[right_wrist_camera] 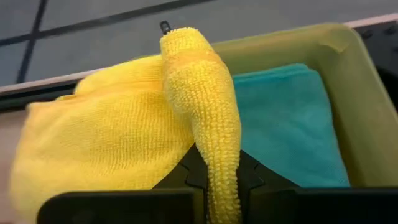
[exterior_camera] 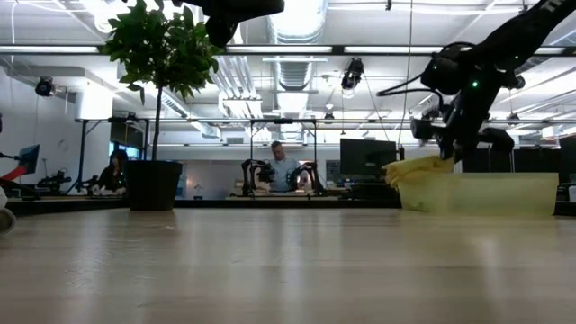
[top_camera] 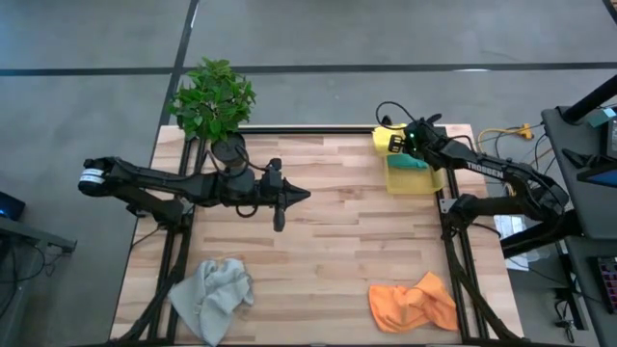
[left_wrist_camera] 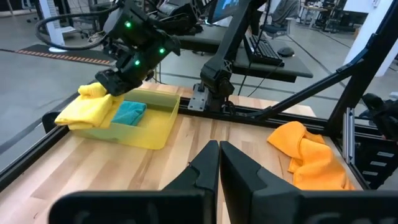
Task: Fold microfiber towels
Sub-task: Put the yellow microfiber towel into the yellow bin
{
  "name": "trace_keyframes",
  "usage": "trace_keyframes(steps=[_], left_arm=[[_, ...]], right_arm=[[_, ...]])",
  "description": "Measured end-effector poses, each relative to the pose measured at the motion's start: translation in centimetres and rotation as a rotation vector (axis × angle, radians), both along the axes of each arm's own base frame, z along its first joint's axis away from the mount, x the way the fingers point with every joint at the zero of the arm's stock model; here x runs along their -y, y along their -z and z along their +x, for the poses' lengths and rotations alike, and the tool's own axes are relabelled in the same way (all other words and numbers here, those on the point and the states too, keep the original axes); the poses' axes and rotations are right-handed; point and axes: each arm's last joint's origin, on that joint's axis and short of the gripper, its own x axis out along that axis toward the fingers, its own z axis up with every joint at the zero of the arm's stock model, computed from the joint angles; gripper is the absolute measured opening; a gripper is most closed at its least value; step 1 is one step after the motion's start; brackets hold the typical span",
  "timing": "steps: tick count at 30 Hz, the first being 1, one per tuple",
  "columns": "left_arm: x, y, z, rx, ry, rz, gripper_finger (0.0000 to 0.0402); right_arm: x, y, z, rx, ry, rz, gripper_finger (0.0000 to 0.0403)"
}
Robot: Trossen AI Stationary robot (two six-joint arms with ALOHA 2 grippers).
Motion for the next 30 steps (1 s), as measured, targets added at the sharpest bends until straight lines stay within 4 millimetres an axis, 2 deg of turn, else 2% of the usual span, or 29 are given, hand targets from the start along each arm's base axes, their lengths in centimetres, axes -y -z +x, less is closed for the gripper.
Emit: trace_keyframes(steps=[10,22,27,30], left_arm=[[0.0,0.0,0.0,0.000,0.000,0.000,0.0000],[0.0,0.0,0.0,-0.001,0.000,0.001,0.0000],[0.0,0.0,0.0,-0.002,0.000,0.001,0.0000],[0.0,0.0,0.0,-0.004,0.000,0.001,0.0000]], right_arm=[[0.4,1.0,0.2,-0.090,0.040,-0.001,0.0017],[0.6,1.2,0.6,-0.156,0.075,0.008,0.0017],[0.0,1.4,-0.1,-0.213,0.149,0.027,0.0017],[0.0,1.5,-0.3,-0.257,0.127,0.041,0.0017]])
